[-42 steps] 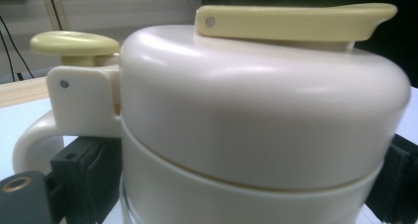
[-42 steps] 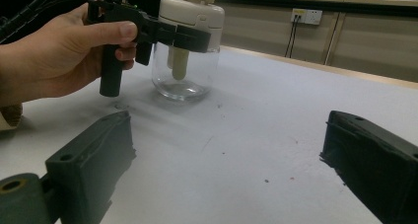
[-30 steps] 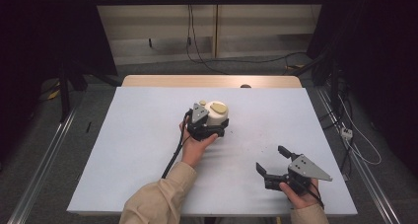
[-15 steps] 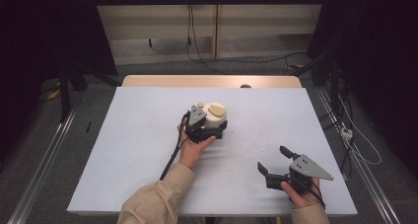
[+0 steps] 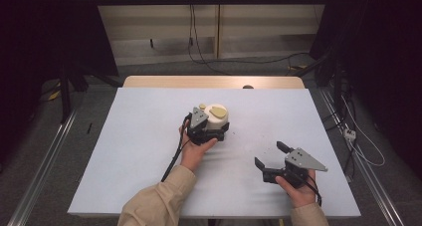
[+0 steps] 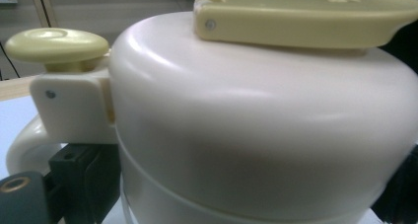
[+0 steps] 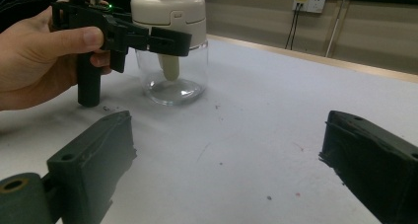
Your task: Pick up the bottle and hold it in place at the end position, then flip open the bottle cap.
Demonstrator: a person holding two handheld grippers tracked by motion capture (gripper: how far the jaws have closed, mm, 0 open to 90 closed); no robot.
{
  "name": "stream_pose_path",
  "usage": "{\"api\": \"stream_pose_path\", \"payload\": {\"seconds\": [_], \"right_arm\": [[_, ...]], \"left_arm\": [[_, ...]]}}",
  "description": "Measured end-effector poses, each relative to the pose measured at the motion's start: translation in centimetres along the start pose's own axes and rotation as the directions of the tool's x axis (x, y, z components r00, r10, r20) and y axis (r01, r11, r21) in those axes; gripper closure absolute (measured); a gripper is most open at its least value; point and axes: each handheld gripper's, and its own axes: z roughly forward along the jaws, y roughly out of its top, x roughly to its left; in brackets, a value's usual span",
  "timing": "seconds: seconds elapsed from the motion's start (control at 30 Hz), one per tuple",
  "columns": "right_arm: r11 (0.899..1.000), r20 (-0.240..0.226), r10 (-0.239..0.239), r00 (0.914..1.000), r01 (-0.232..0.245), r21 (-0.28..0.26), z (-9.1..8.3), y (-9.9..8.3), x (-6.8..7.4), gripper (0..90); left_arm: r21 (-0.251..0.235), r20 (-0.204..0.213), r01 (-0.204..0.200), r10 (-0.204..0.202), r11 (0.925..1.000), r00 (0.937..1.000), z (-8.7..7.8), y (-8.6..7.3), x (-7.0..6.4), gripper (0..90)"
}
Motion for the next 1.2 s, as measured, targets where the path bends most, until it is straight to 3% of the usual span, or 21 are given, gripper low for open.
{"api": "stream_pose_path", "payload": {"seconds": [0.07, 0.17, 0.6, 1.0, 1.2], "right_arm": [[1.000, -0.012, 0.001, 0.9999, -0.001, 0.007, 0.5, 0.1, 0.0, 5.3], [1.000, -0.022, 0.003, 0.9998, -0.003, 0.013, 1.0, 0.3, 0.1, 5.5], [0.999, -0.044, 0.007, 0.9990, -0.006, 0.041, 2.7, 1.3, 0.5, 4.8], [0.999, -0.022, 0.017, 0.9996, -0.016, 0.044, 4.4, 3.2, 0.5, 7.0], [0.998, -0.038, 0.032, 0.9988, -0.030, 0.051, 5.3, 4.1, 0.8, 7.0]], "left_arm": [[0.010, -0.015, -0.034, 0.034, 0.9994, 0.9993, 0.1, 0.0, -0.2, 4.8], [0.009, -0.020, -0.018, 0.018, 0.9998, 0.9997, 0.1, 0.0, -0.3, 5.0], [0.009, -0.021, -0.021, 0.022, 0.9997, 0.9995, 0.1, 0.0, -0.3, 5.1], [0.021, -0.020, -0.014, 0.014, 0.9997, 0.9997, -0.1, 0.1, -0.3, 5.2], [0.018, -0.029, -0.011, 0.012, 0.9998, 0.9995, -0.1, 0.1, -0.3, 5.2]]}}
